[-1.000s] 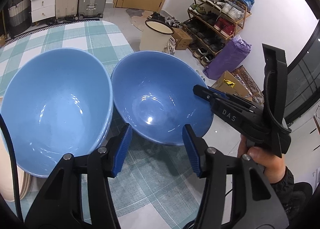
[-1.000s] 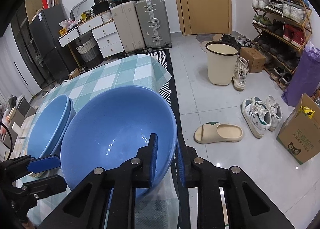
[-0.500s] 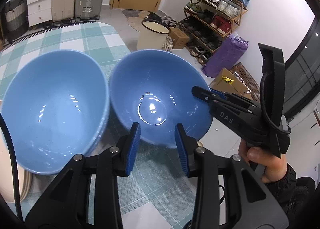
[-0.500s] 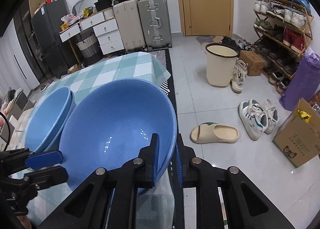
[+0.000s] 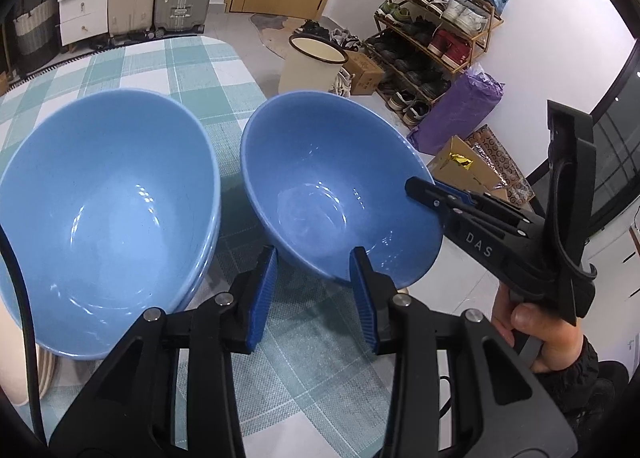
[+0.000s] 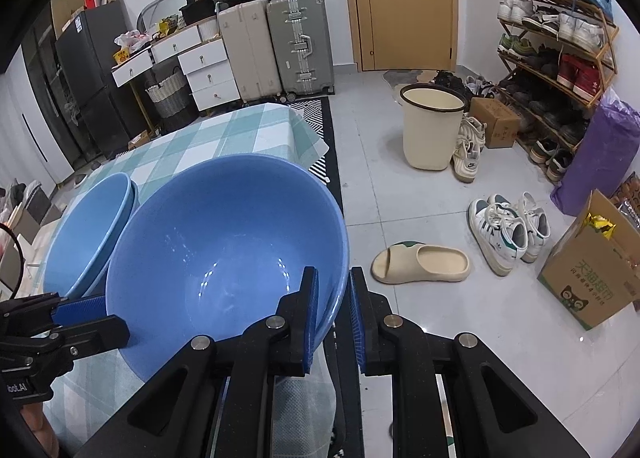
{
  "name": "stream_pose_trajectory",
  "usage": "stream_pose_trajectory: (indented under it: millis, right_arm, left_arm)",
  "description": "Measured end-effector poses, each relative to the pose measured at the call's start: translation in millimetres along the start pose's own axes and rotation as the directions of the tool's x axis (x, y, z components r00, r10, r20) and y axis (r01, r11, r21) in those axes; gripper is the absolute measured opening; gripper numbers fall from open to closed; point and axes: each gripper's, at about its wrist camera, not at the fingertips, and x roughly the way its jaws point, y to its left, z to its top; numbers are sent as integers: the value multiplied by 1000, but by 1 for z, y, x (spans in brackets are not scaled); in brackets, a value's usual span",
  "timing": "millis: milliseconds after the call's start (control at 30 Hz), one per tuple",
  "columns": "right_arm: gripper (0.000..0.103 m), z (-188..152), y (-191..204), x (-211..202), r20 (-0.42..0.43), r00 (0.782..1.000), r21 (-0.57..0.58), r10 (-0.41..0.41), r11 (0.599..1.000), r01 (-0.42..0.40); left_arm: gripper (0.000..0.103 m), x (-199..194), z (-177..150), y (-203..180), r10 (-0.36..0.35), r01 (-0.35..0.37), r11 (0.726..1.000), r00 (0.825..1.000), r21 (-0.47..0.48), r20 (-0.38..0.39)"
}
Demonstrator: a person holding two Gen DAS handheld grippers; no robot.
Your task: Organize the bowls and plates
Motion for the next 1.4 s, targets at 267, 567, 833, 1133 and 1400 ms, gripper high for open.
stream_pose_trajectory:
  millis: [267, 567, 833, 1133, 1400]
  right_arm:
    - [16, -2, 1, -1, -3, 1000, -14, -10, 1000, 10]
    - [16, -2, 3, 0, -1, 1000, -22, -28, 999, 28]
    - [16, -3, 4, -6, 13, 999, -32, -43, 999, 44]
    - [16, -4, 8, -25, 46, 997, -42, -55, 997, 57]
    - [16, -3, 13, -47, 81, 995, -48, -63, 997, 67]
  left_arm:
    - [34, 0, 5, -2, 3, -3, 1000, 1000, 16, 15]
    - [32, 4, 5, -6, 14, -15, 999, 1000, 42, 25]
    - [31, 2, 5, -10, 14, -16, 998, 999, 60, 32]
    - [32, -8, 5, -13, -2, -2, 997, 999, 75, 48]
    - [31, -29, 5, -20, -16, 8, 995, 997, 96, 76]
